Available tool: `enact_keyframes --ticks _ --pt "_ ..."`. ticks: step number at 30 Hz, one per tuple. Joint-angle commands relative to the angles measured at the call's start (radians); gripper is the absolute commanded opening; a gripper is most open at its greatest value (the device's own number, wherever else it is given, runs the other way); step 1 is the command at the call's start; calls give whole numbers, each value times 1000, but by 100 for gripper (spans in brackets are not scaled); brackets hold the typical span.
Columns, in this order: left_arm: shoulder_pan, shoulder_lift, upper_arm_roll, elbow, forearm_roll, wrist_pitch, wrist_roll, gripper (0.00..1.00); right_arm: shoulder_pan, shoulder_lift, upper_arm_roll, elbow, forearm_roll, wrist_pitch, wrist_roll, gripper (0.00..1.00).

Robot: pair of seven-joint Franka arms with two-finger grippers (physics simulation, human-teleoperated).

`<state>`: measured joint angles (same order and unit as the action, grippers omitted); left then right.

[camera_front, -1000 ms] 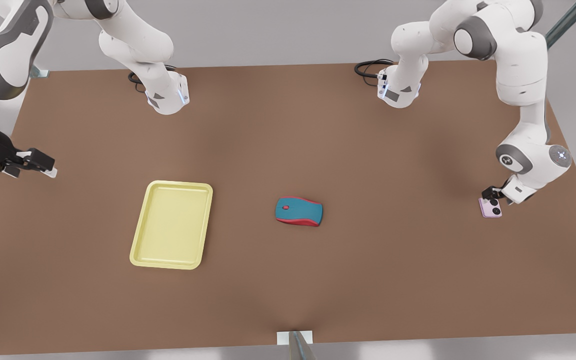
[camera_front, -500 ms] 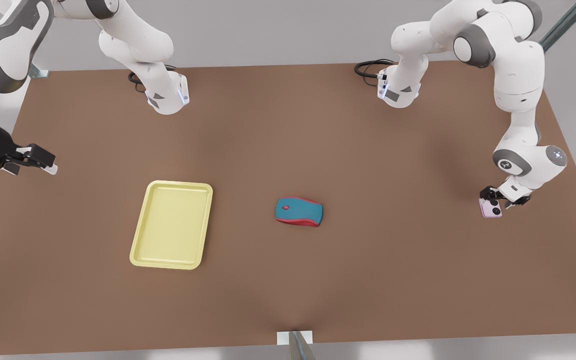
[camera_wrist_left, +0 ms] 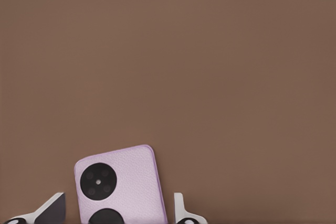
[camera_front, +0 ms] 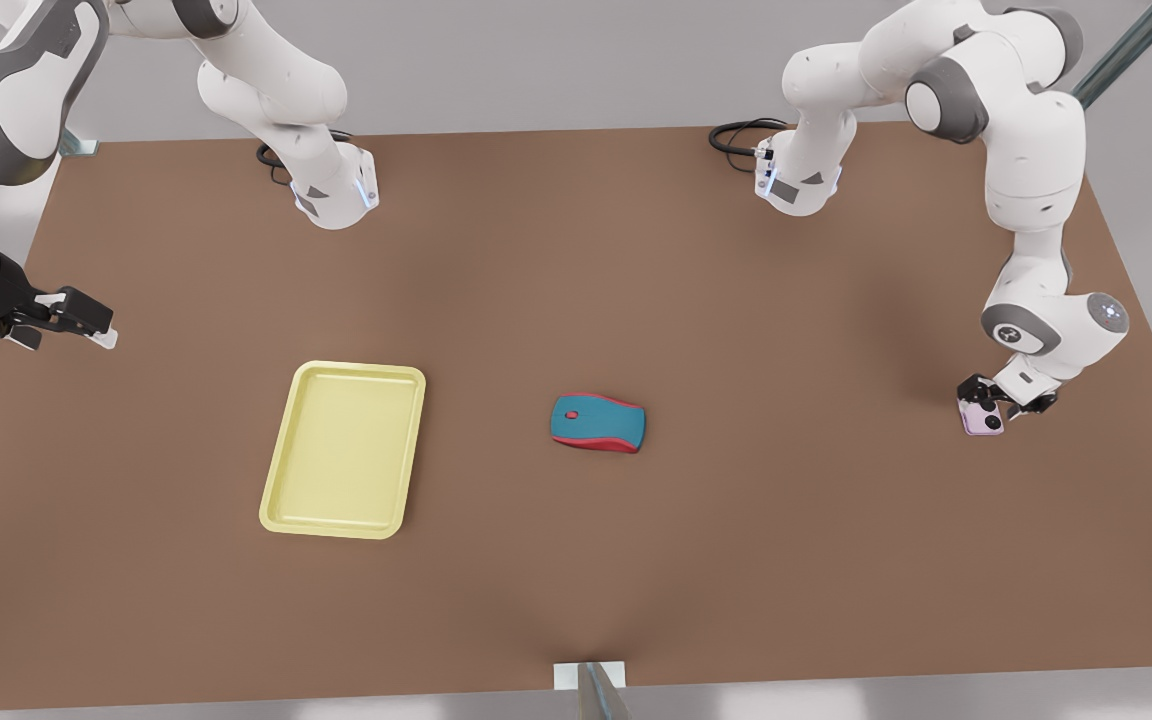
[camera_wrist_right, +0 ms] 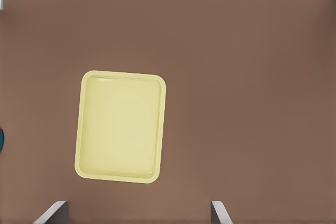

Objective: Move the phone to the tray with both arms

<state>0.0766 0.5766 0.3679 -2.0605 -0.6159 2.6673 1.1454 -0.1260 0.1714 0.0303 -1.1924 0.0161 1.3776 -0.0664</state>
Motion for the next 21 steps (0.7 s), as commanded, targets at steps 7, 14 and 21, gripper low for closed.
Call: enact_keyframes --ticks 7,14,21 --pt "0 32 0 0 -22 25 -53 100 0 -1 0 0 1 0 -1 100" --pt "0 39 -1 5 -22 31 -53 92 0 0 -1 0 1 -2 0 100" --pt "0 52 -1 5 -22 31 -53 85 0 0 -1 0 1 -2 0 100"
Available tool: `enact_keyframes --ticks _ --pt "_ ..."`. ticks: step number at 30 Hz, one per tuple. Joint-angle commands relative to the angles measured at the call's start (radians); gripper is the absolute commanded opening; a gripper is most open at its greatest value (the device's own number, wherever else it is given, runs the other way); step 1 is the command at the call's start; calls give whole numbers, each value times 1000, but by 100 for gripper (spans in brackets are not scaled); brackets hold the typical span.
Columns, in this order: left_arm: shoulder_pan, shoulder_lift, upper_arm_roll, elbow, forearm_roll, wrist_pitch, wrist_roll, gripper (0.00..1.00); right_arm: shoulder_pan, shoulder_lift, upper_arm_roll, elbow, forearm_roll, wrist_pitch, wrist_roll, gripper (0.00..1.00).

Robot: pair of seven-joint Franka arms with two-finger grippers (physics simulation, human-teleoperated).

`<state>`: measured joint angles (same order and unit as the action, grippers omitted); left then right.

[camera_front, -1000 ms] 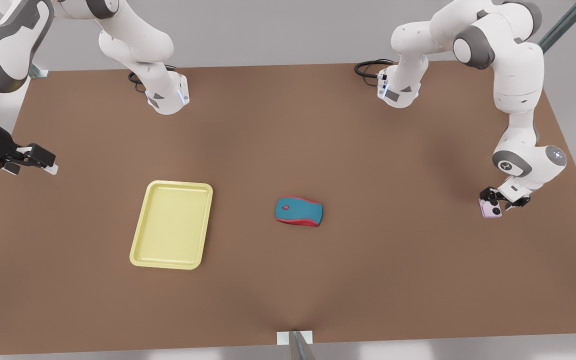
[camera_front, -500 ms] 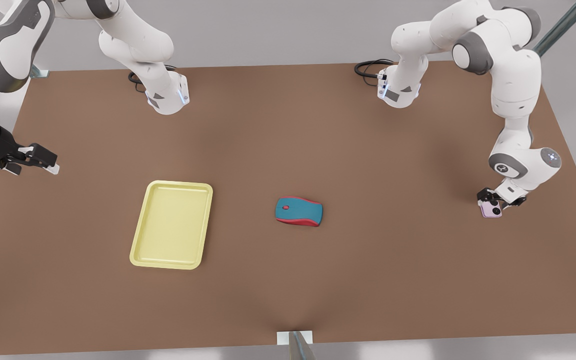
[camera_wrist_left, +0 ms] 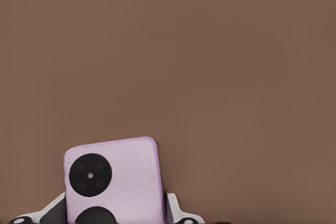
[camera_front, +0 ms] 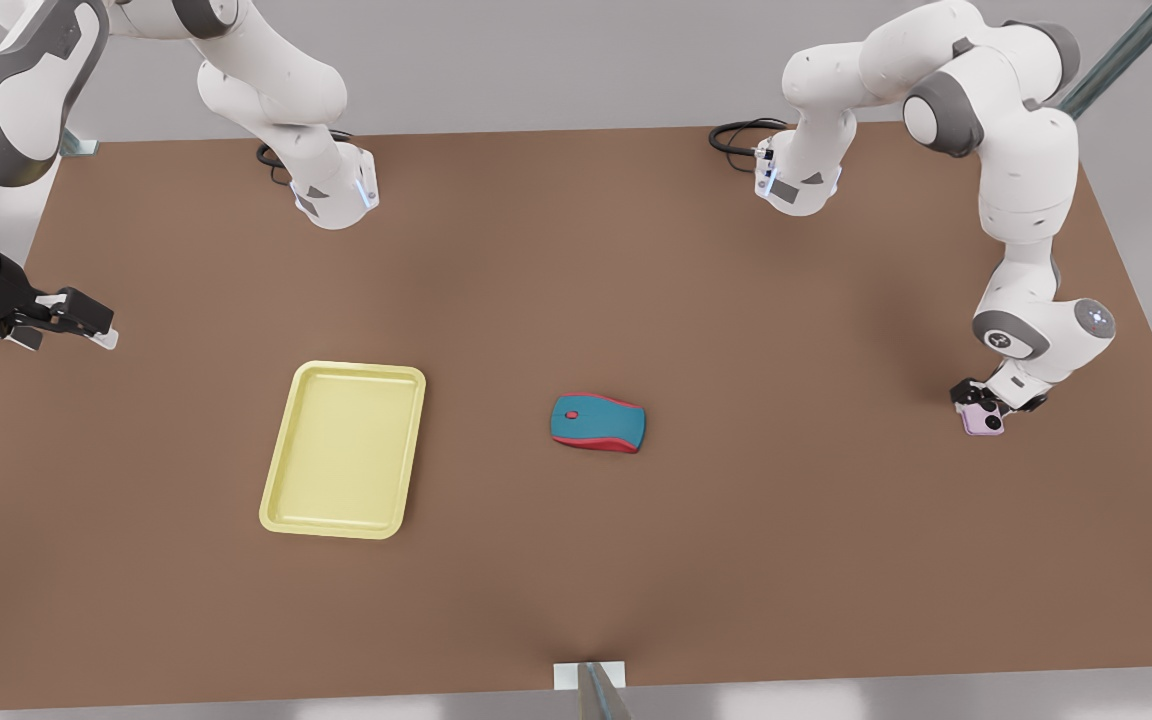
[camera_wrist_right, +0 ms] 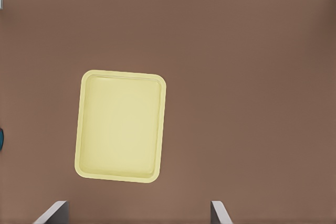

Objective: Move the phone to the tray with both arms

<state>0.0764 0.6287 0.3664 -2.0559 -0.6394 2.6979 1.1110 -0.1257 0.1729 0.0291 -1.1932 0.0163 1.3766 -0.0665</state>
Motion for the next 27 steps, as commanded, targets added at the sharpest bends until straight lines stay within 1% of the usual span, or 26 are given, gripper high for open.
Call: enact_keyframes --ticks 1,18,24,25,27 --pt "0 0 0 0 1 -1 -19 84 0 -1 0 0 1 -1 1 100" --pt "-12 -24 0 0 4 -13 -20 82 0 0 0 0 1 1 -1 100" --pt "-92 -58 5 10 7 -38 -45 82 0 0 -2 0 1 -1 -1 100" --pt "-115 -60 6 10 9 -38 -71 82 0 0 -2 0 1 -1 -1 100" --pt "-207 -76 9 8 10 -40 -171 82 1 0 0 0 2 -1 -1 100"
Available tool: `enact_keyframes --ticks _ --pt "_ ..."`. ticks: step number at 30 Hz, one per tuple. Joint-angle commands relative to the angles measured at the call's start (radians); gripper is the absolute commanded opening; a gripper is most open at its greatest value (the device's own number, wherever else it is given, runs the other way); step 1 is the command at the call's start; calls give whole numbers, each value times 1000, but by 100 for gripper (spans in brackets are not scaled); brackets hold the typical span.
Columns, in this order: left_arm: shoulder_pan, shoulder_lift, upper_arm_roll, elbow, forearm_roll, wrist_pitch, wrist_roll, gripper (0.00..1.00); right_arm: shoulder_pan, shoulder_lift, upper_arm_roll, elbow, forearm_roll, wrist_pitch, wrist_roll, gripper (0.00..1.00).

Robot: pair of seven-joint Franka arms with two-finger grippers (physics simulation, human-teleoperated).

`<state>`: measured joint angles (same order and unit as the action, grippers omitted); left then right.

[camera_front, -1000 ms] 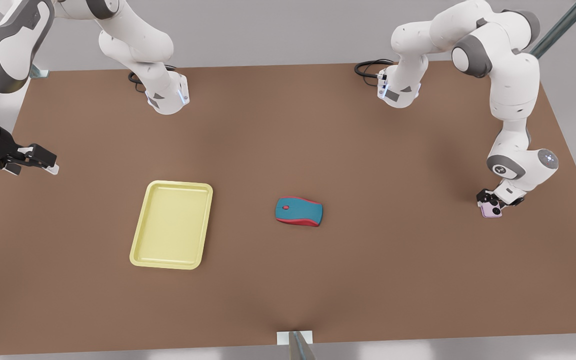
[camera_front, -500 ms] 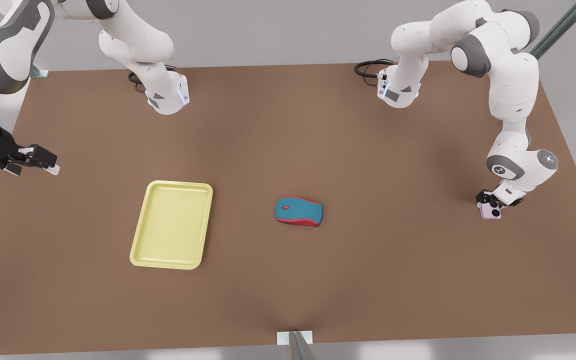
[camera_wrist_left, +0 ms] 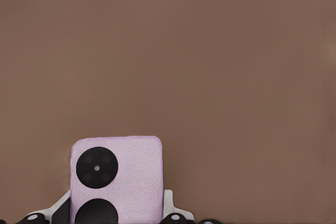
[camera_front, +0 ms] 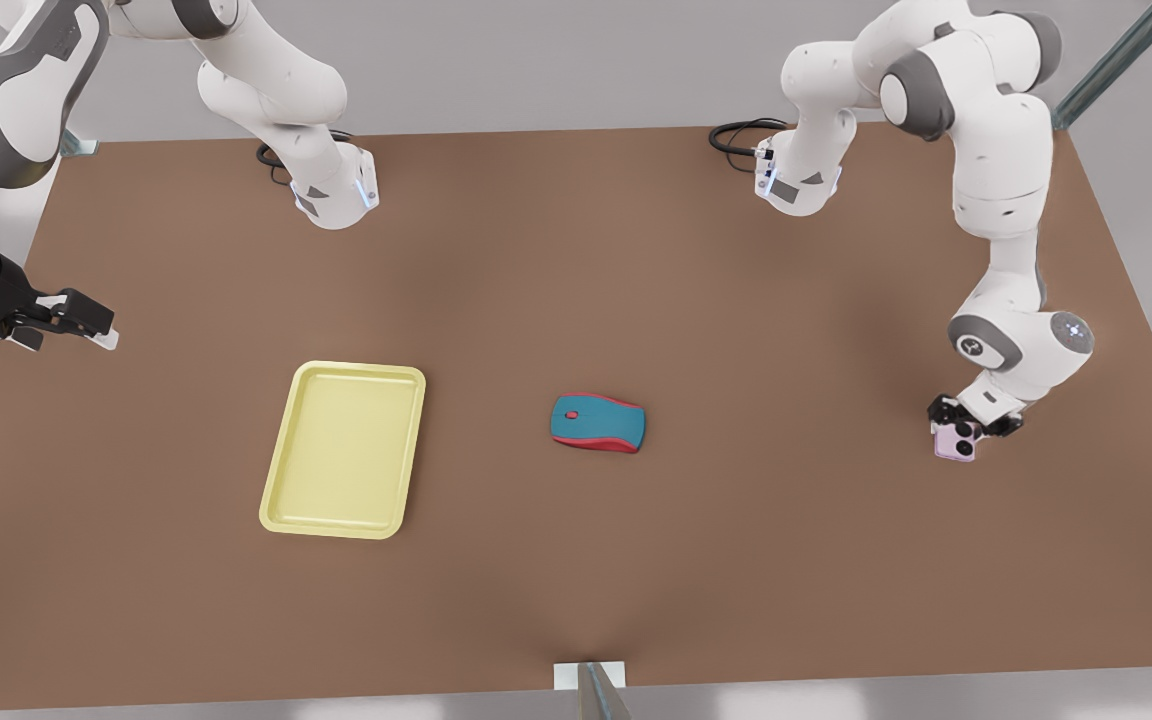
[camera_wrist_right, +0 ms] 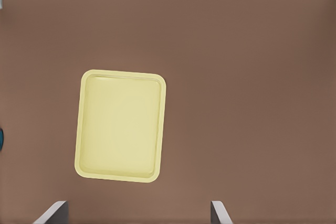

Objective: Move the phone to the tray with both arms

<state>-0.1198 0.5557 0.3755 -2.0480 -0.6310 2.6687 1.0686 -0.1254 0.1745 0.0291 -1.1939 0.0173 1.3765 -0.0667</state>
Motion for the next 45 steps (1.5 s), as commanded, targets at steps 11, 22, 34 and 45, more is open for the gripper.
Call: enact_keyframes --ticks 11,22,34,45 --pt "-774 35 177 367 142 -506 -1484 81 1 -1 0 0 0 3 1 100" --pt "-865 380 -18 992 139 -533 -2116 82 3 7 5 2 1 10 -1 100" --pt "-911 622 -18 1177 203 -371 -2150 100 0 34 -3 -6 -5 36 1 100" --pt "-673 190 163 1057 214 -1205 -1268 100 4 -113 117 -265 -4 119 241 100"
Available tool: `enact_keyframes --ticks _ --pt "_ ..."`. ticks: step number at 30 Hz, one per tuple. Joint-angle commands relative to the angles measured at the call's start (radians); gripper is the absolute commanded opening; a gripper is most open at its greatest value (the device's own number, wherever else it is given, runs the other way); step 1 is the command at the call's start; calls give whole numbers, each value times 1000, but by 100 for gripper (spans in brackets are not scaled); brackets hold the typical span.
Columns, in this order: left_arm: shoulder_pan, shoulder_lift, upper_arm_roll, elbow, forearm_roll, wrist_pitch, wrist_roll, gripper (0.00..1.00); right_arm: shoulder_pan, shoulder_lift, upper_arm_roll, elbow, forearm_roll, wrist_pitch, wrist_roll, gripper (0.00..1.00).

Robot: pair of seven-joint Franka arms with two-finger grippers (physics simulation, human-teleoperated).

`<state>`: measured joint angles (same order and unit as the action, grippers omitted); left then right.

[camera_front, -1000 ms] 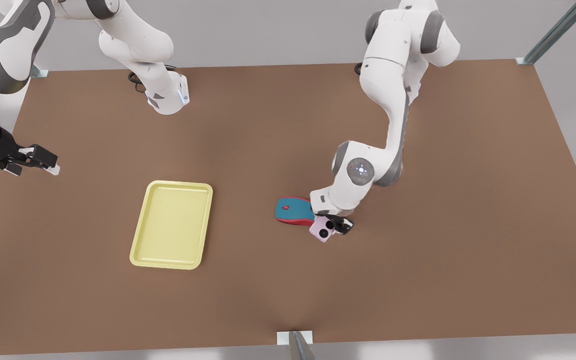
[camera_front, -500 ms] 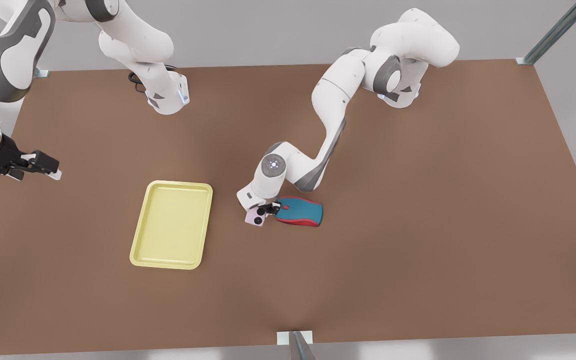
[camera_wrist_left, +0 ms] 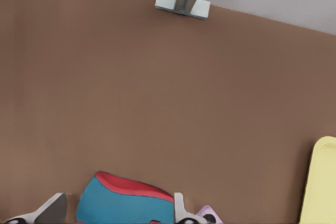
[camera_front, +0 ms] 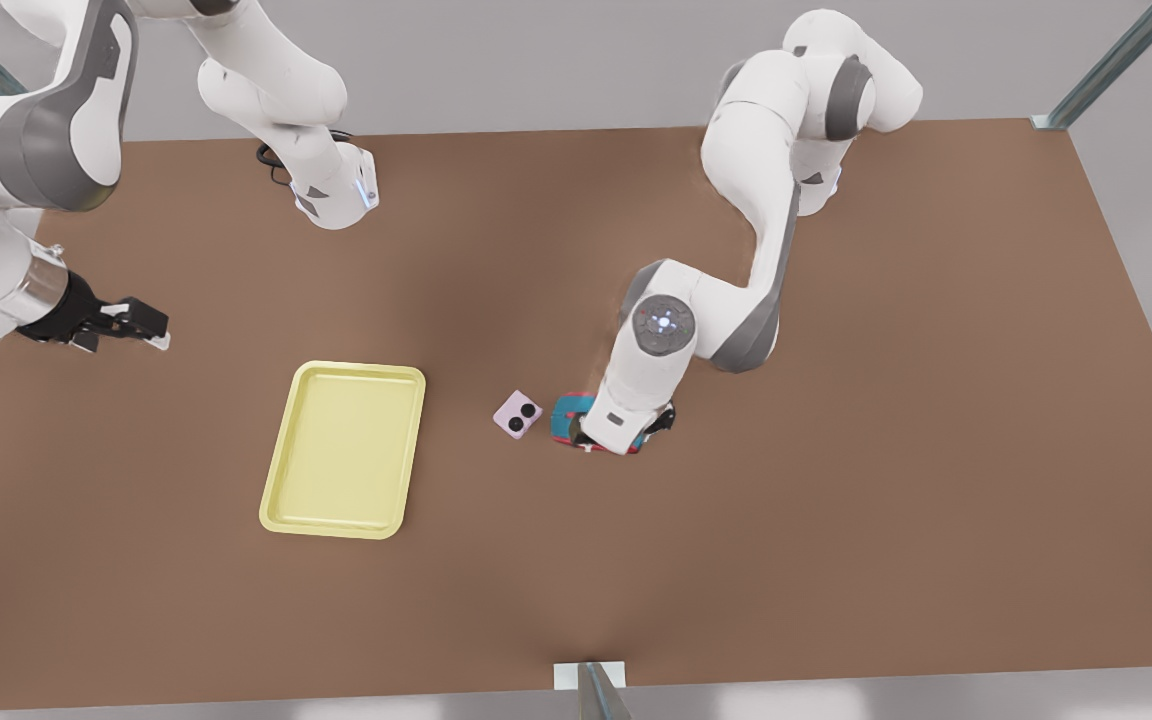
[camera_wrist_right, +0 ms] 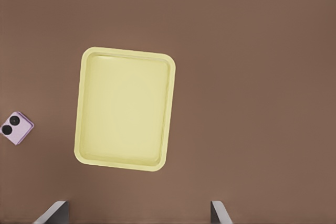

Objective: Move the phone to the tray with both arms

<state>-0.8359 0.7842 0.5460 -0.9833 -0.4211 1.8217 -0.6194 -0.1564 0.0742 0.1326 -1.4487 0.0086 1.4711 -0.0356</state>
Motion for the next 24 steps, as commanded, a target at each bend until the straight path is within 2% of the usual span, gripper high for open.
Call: enact_keyframes --ticks 1,2,3,4,6,7,8,12,16,17,24 --pt "77 -68 83 -8 4 -413 532 100 37 -22 59 -27 5 24 331 100" --pt "77 -79 169 -6 5 -447 613 100 37 -24 122 -27 7 24 465 100" --pt "80 -103 207 -8 10 -481 652 100 40 -24 159 -27 5 23 543 100" --pt "174 -203 100 -23 120 -484 650 100 115 -17 159 -29 5 24 704 100" --pt "550 -388 -458 -113 465 -475 638 100 164 -4 159 -44 5 44 795 100" --pt "616 -471 -512 -221 479 -441 638 100 170 -1 162 -61 7 72 796 100" --pt "745 -530 -616 -293 484 -383 645 100 189 -2 162 -87 5 115 803 100" --pt "765 -531 -597 -328 508 -355 659 100 244 21 163 -159 7 164 1060 100" --pt "765 -503 -598 -311 510 -348 656 100 242 13 153 -300 22 382 1063 100" --pt "765 -493 -597 -310 510 -346 658 100 241 12 125 -334 22 382 1062 100" --pt "765 -479 -597 -311 510 -352 658 100 327 73 130 -340 10 500 1706 100"
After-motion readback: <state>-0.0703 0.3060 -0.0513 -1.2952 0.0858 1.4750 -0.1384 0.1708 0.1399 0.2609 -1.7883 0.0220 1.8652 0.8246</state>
